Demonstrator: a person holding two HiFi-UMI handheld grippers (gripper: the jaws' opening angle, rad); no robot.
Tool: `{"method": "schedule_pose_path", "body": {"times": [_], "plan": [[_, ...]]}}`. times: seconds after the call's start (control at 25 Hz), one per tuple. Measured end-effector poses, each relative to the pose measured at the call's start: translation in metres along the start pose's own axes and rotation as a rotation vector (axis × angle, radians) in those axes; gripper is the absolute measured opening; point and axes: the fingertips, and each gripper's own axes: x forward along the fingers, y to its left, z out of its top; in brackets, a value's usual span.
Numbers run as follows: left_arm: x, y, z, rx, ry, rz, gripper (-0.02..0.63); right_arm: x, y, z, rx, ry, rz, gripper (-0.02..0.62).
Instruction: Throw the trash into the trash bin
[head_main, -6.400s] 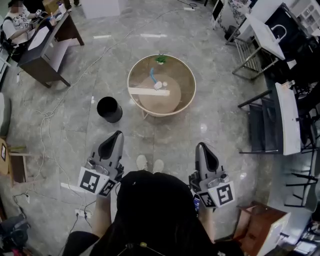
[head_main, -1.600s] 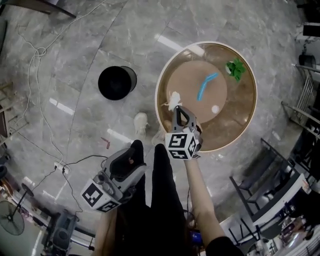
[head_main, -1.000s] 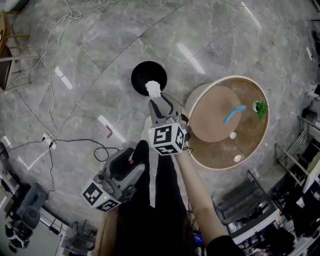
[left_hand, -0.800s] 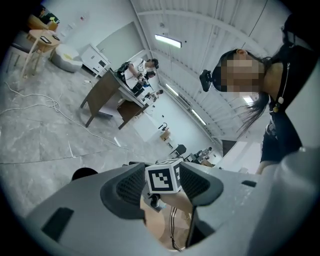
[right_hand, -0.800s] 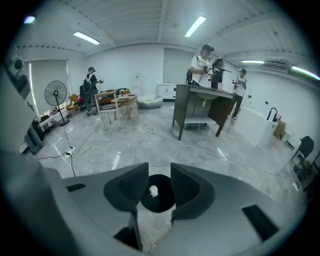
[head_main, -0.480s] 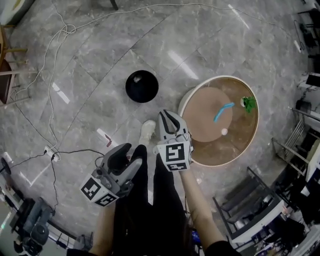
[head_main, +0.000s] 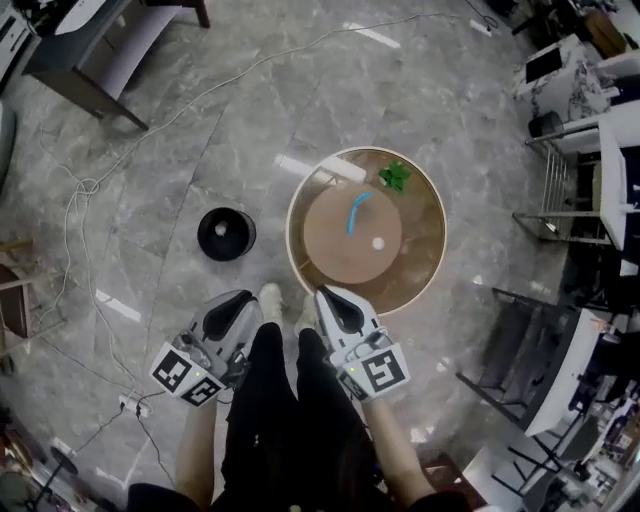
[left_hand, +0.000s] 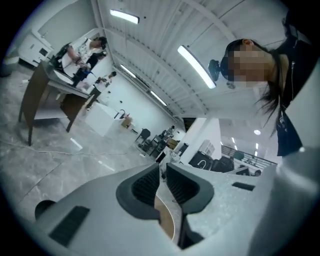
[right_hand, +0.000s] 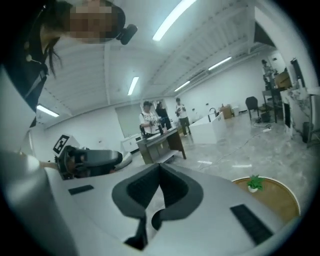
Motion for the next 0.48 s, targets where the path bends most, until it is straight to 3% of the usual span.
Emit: {"method": "schedule_pose_path", "body": {"times": [0.2,0.48], "plan": [[0.047,-0.062,0.020,0.141,0.085,-0.135,0.022,-0.086,-0.016,0.052,0.059,-0.163,-0.161,0.003],[0.077,-0.151,0.049,0.320,0.037,-0.257,0.014,-0.192,-0.028,0.103,0.037,-0.325,-0.362,0.003]]}}
